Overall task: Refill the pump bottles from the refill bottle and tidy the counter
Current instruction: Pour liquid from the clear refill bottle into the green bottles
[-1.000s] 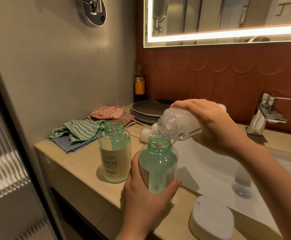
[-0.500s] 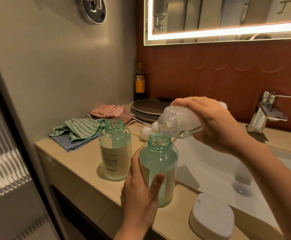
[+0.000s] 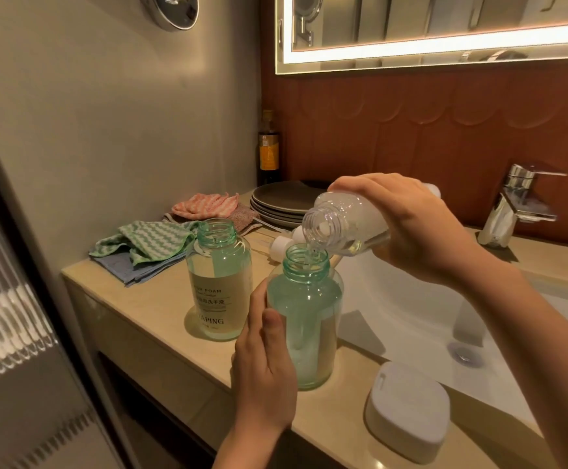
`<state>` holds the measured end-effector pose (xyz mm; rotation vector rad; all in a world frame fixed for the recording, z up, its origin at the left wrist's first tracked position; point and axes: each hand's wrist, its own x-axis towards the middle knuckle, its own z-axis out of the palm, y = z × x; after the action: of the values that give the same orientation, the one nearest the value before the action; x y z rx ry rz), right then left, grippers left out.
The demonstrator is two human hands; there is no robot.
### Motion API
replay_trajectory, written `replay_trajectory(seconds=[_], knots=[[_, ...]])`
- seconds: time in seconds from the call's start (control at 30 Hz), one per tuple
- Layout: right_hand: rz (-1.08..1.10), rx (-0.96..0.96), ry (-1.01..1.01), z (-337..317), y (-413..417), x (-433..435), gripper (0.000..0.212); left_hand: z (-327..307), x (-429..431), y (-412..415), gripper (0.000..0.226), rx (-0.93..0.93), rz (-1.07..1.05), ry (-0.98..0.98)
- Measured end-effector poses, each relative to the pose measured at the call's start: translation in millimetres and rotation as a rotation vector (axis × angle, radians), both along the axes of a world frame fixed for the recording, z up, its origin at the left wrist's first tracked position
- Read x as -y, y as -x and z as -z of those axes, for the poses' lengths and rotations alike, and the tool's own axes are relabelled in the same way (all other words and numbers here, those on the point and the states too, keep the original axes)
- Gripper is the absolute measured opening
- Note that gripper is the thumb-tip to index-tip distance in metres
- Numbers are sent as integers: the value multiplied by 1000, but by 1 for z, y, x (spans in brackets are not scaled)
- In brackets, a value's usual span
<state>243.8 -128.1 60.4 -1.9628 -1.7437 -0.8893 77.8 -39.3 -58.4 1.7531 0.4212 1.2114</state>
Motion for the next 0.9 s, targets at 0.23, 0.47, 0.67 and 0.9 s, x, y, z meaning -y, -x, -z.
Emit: replay_trajectory(seconds=[0.23, 0.47, 0.67, 0.9], knots=[[14, -5, 14, 0, -1, 0, 84, 1, -1, -1, 49, 24, -6, -45], [19, -11, 22, 0, 0, 0, 83, 5, -3, -1, 44, 32, 1, -75], [16, -15, 23, -1, 1, 1, 80, 5, -4, -3, 46, 50, 10, -78], [14, -13, 26, 0, 1, 1, 81, 10, -7, -5, 51, 62, 10, -51]])
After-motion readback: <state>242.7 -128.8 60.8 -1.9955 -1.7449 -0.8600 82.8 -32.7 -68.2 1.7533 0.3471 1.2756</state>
